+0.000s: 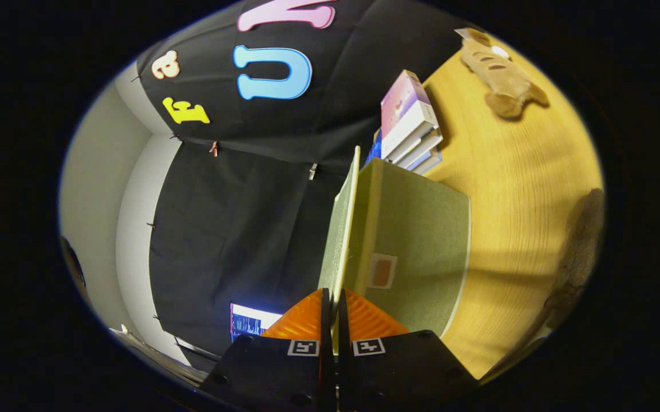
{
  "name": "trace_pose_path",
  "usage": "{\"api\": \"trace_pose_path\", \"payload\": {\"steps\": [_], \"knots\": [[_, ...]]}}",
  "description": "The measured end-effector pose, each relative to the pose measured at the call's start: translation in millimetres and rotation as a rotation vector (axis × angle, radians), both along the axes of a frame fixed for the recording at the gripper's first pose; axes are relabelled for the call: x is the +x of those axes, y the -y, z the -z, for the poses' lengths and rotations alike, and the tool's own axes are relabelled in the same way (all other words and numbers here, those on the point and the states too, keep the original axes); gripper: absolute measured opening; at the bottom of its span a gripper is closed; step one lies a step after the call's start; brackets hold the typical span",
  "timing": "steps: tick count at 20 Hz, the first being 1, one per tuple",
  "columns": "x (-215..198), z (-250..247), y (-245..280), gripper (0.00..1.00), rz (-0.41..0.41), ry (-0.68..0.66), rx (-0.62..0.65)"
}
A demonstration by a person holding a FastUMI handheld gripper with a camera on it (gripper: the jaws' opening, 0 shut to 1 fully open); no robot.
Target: Open the storage box then place both shoes into the box .Put the left shoe in first, then the right shoe, with the right side of both shoes facing outward in a uniform manner.
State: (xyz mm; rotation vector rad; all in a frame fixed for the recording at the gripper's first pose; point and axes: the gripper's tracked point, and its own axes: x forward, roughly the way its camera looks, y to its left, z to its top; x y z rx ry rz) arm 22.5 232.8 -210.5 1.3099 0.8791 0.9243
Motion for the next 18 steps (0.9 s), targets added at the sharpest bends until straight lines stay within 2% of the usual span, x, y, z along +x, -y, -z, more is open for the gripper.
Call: {"api": "trace_pose_path", "payload": {"steps": [7, 13, 18], "knots": [[27.3, -87.4, -22.3, 0.08, 0.055, 0.118, -0.034], [46.0, -159.3, -92.8, 0.09, 0.025, 0.287, -0.108], [48.9, -189.7, -165.9, 0.09, -0.023, 0.393, -0.176]]}}
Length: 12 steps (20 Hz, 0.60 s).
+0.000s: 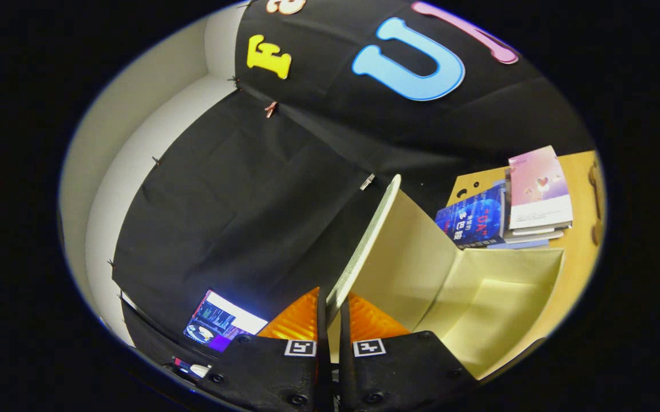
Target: Open the storage box then place both shoes into the box .Put the left shoe in first, then the right shoe, with the right side of both shoes facing outward in a uniform manner.
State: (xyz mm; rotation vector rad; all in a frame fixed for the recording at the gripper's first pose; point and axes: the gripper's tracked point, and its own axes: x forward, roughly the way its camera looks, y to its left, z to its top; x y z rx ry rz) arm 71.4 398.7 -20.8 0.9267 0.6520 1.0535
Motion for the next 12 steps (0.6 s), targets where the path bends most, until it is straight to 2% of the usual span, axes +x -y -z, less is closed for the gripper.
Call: {"api": "trace_pose_path", "payload": {"steps": [6, 12], "knots": [[-2.1, 5.5, -83.7, 0.09, -0.047, 0.015, -0.037], [-6.6, 33.6, -143.9, 0.09, -0.083, 0.031, -0.112]]}}
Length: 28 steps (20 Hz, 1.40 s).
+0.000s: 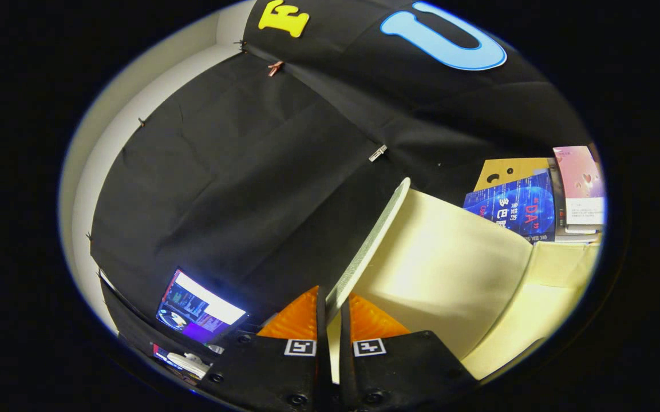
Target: Open the storage box then place both shoes into the box .Put the left shoe in first, then the right shoe, with the right side of both shoes facing outward in a uniform manner.
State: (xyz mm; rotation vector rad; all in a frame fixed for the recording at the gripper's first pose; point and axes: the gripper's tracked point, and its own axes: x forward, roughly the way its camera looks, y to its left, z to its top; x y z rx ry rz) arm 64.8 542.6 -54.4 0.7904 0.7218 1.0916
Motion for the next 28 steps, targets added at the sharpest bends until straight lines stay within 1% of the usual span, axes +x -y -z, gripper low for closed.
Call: {"api": "trace_pose_path", "payload": {"steps": [3, 8, 10, 12, 16, 17, 21, 22, 23, 28], "knots": [[-5.5, 7.9, -10.8, 0.11, -0.017, -0.005, -0.016], [-9.2, 11.5, -13.8, 0.20, -0.032, 0.004, -0.026], [-9.5, 9.7, -11.8, 0.26, -0.036, 0.013, -0.018], [-12.1, 4.9, -5.9, 0.35, -0.036, 0.018, -0.013], [-9.7, 2.1, 6.3, 0.44, -0.022, 0.037, -0.015], [-9.1, 1.1, 11.8, 0.48, -0.018, 0.041, -0.013], [-8.9, 4.5, 46.2, 0.90, 0.008, 0.097, -0.051], [-8.7, 6.3, 57.4, 0.92, 0.019, 0.113, -0.071], [-7.2, 7.5, 69.3, 0.97, 0.034, 0.126, -0.085], [4.5, 6.4, 150.5, 0.98, 0.162, 0.214, -0.158]]}}
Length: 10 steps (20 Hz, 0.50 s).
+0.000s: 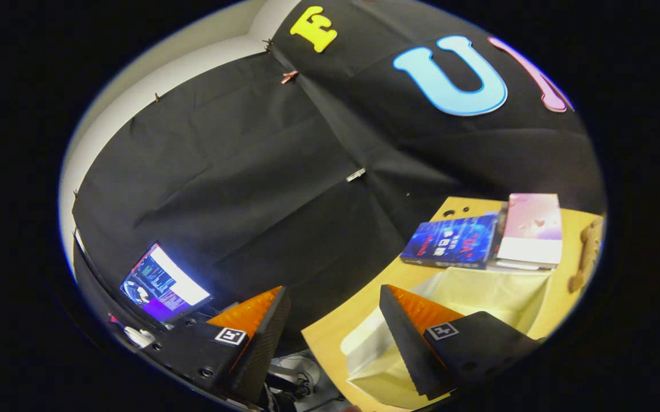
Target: Open the storage box then place both shoes into the box .Put the left shoe in first, then the right shoe, with the right side of both shoes facing outward in a uniform manner.
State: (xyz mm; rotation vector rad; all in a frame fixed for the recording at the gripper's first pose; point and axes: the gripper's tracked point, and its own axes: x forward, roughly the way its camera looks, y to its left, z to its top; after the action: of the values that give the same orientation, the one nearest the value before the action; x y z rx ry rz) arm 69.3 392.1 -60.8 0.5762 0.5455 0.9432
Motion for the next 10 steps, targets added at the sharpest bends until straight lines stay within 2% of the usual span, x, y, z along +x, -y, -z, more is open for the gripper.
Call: {"api": "trace_pose_path", "payload": {"steps": [5, 10], "knots": [[2.4, 39.7, 112.4, 0.98, 0.148, 0.079, -0.240], [-23.7, 112.8, 214.2, 0.98, 0.267, -0.005, -0.476]]}}
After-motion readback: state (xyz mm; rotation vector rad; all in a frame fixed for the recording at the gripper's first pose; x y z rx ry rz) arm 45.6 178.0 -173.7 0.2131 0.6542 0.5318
